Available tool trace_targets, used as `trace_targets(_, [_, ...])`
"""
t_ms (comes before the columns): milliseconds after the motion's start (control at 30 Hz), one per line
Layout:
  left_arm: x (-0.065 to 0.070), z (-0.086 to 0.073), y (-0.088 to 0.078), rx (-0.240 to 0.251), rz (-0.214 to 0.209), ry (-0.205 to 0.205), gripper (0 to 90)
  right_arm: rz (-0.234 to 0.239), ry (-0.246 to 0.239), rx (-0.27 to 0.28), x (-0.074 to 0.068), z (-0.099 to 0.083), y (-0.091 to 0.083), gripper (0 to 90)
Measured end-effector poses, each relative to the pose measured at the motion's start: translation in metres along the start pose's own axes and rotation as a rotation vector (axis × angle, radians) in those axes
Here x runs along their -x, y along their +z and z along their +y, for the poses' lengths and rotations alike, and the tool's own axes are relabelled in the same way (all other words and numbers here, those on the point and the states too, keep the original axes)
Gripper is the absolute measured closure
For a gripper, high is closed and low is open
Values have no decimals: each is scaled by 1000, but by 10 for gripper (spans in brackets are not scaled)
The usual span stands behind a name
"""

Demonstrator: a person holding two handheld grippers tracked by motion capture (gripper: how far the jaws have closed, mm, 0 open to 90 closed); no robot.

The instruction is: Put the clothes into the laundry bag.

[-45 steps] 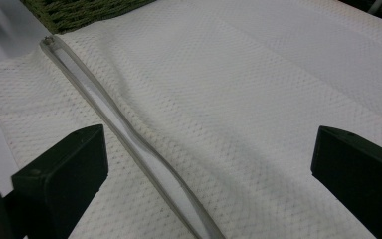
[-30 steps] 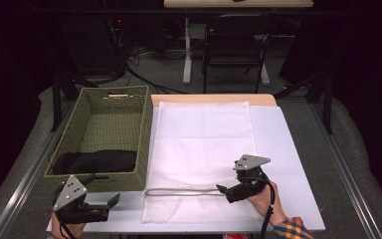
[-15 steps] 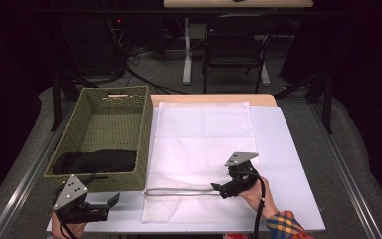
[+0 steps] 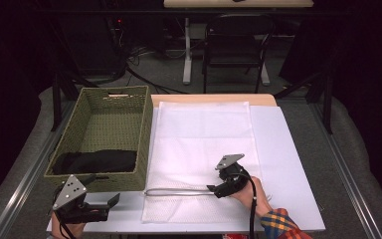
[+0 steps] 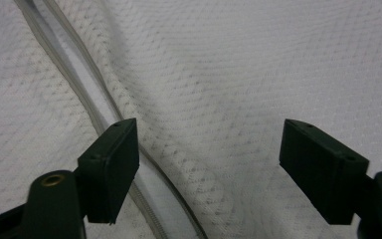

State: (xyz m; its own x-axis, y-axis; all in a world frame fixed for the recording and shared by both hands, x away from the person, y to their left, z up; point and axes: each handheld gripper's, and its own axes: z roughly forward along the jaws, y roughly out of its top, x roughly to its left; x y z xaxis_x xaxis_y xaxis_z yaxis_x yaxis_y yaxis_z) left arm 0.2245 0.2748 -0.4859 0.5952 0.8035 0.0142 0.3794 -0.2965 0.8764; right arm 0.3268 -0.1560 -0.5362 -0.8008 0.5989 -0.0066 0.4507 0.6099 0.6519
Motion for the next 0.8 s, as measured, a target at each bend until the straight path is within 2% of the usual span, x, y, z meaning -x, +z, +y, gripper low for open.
trace_targets(167, [1,0,0,-7,3,8,1,3,-19,-38,1,-3,4,312])
trace_targets(267, [1,0,-1,-3,6,16,1,9,-32,-51,1,-4,7,332])
trace_targets(500, [1,0,-1,-1,6,10,1,28,-28,-85,0,-6,11,362])
trace_targets(633, [1,0,0,-8,5,14,1,32,-35,-80,1,-5,12,406])
trace_targets(800, [0,0,0,-11,6,13,1,33,-16,-63,3,-5,13,487])
